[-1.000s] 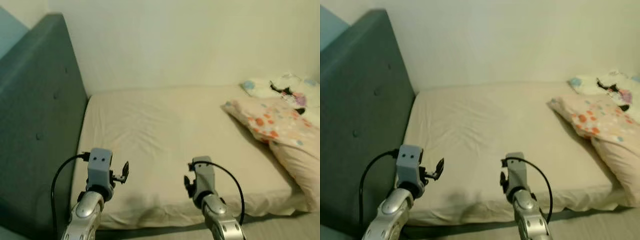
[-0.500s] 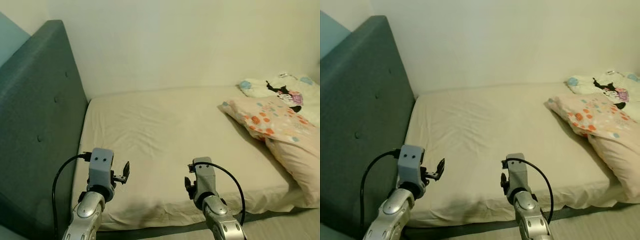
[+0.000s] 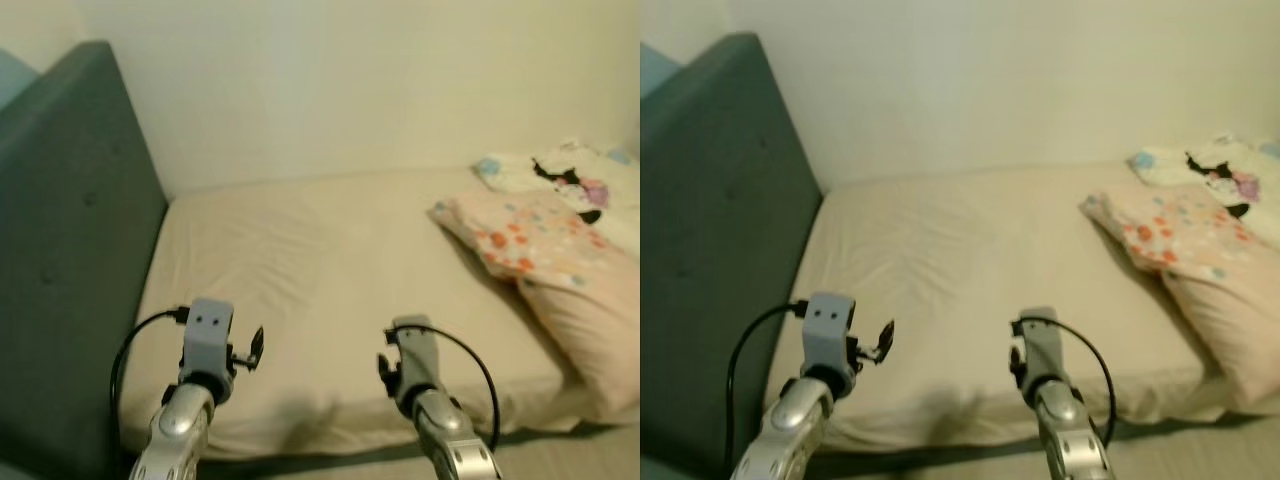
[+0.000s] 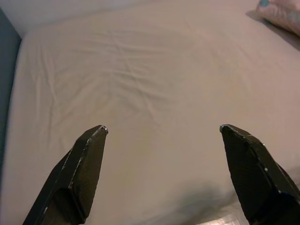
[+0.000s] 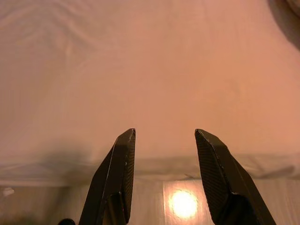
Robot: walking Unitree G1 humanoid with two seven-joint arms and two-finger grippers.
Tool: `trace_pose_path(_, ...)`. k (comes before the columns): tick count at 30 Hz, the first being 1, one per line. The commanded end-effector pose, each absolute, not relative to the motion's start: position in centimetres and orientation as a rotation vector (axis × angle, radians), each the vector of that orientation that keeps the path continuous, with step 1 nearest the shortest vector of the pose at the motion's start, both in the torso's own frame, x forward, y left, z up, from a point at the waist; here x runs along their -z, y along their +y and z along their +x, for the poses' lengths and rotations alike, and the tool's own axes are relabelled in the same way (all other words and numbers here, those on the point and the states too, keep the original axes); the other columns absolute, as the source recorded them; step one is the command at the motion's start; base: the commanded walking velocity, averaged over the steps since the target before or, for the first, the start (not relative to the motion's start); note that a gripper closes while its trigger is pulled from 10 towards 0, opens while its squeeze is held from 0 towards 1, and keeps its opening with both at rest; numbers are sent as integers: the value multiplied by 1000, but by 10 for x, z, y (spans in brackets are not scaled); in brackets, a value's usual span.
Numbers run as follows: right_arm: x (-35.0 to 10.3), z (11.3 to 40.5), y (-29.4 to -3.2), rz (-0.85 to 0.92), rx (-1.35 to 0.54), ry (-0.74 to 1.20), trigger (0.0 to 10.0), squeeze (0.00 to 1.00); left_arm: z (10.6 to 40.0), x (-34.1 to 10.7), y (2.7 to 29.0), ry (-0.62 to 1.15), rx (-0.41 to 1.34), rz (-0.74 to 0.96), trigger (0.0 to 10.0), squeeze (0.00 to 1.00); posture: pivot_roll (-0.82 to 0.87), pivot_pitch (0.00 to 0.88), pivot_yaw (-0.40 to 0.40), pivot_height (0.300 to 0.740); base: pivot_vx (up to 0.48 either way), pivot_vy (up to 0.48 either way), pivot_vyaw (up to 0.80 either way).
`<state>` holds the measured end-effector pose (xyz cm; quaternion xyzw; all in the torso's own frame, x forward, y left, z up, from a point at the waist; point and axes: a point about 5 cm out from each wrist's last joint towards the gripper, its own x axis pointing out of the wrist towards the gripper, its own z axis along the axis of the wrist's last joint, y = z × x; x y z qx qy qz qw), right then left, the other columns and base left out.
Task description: Clean up the room
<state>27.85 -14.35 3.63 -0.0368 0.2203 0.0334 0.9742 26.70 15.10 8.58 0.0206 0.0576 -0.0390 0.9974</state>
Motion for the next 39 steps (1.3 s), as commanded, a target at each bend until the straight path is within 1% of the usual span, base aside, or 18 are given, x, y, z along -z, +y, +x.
trace_pose_path(1, -32, 276, -142, -57, -68, 456, 10000, 0, 264, -78, 153, 154, 71, 52, 10000, 0, -69, 107, -24, 740, 0, -360, 0)
trace_pose_path(12, -34, 277, -141, -91, -87, 452, 10000, 0, 264, -78, 151, 152, 82, 55, 10000, 0, -69, 102, -21, 740, 0, -361, 0)
trace_pose_path(39, -33, 277, -141, -98, -85, 458, 10000, 0, 265, -78, 151, 156, 88, 56, 10000, 0, -71, 104, -18, 740, 0, -358, 557)
